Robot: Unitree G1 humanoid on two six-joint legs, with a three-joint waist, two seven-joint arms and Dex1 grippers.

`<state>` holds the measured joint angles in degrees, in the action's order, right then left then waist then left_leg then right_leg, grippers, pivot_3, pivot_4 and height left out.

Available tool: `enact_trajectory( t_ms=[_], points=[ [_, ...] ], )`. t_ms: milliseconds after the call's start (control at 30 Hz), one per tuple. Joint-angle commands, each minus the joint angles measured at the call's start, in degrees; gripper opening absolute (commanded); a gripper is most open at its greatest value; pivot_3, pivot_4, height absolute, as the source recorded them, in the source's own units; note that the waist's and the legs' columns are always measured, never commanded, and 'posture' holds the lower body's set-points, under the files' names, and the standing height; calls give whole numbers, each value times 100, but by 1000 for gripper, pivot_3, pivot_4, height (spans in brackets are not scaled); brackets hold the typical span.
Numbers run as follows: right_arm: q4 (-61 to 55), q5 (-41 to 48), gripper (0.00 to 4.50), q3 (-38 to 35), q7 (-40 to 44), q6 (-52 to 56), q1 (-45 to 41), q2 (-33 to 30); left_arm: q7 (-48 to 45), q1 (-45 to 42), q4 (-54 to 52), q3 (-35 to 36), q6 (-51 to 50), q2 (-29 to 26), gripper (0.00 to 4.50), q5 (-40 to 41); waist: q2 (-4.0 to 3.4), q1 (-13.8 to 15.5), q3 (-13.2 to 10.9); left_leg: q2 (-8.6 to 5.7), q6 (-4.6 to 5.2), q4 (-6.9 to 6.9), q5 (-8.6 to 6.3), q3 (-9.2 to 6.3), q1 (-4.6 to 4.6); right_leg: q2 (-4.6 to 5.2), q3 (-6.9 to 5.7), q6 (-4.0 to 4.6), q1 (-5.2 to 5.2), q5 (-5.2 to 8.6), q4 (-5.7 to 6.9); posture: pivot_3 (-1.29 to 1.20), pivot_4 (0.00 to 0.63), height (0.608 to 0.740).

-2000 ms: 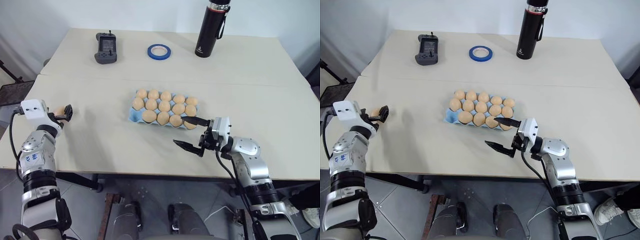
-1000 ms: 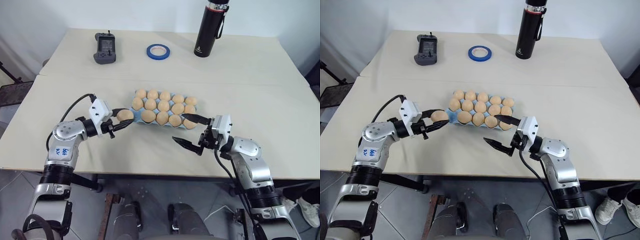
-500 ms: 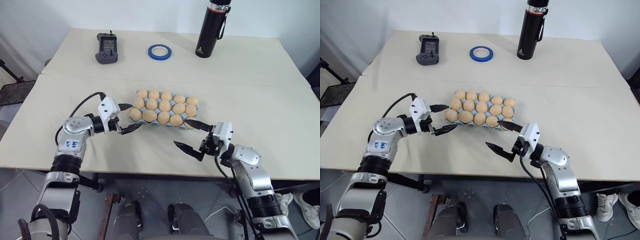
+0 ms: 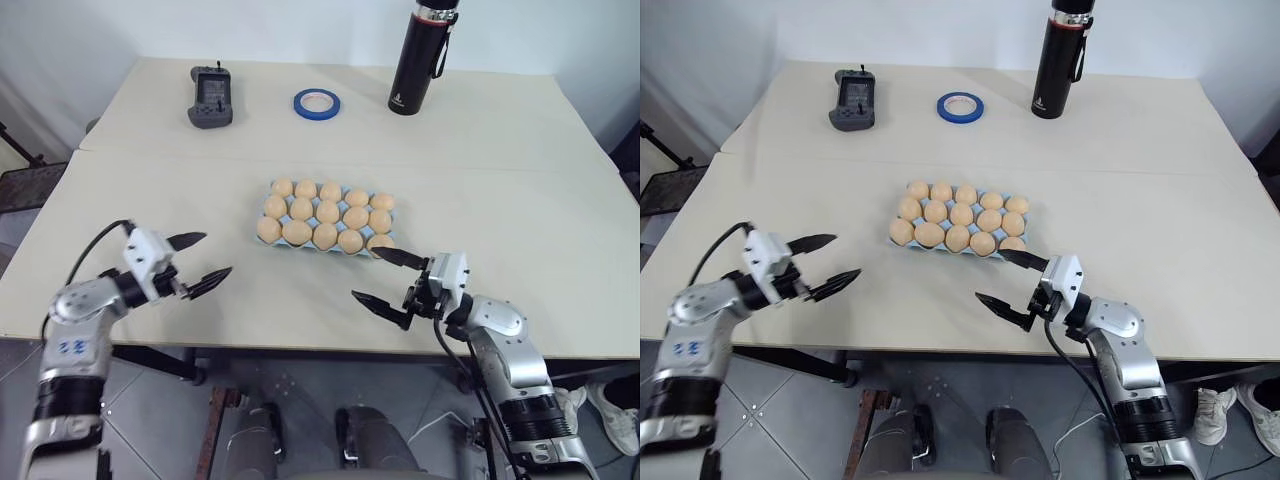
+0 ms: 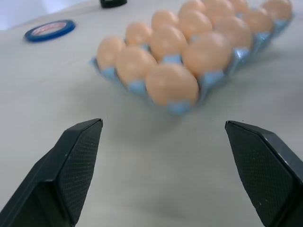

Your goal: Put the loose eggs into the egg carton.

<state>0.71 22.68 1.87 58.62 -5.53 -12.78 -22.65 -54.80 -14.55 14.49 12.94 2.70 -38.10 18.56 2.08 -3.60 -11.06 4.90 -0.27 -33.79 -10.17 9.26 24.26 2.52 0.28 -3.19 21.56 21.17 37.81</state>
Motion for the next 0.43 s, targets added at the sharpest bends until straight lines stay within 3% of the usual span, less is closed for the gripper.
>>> enact_trajectory(
  t_ms=[33, 200, 233, 333, 433],
  points=[
    [26, 94, 4500, -256, 135, -128, -24, -233, -103, 653, -746, 477, -332, -322, 4414, 366, 0, -12, 0, 0, 0, -1, 0, -3, 0, 3, -1, 1, -1, 1, -1, 0, 150, 740],
    [361, 123, 4500, -422, 204, -227, -152, -325, 192, 1382, -1467, 692, -353, -273, 4414, 356, -1, 15, 0, -4, -3, 14, -2, -7, -4, 27, -15, 33, -6, 16, -16, 0, 150, 740],
    [429, 122, 4500, -435, 229, -248, -182, -331, 275, 1449, -1593, 689, -389, -238, 4414, 345, -1, 17, 0, -7, -3, 21, -2, -7, -3, 30, -15, 102, -6, 53, -24, 0, 150, 740],
    [679, 102, 4500, -451, 292, -327, -299, -340, 536, 1560, -1864, 678, -425, -126, 4414, 290, -1, 3, 0, -11, -3, 37, -1, -2, -3, 31, -13, 96, -8, 49, -32, 0, 150, 740],
    [914, 72, 4500, -470, 296, -416, -414, -332, 757, 1547, -2010, 686, -408, -42, 4414, 242, -1, 2, 0, -11, -4, 51, 0, -2, -3, 24, -16, 24, -3, 11, -36, 0, 150, 740]
  ],
)
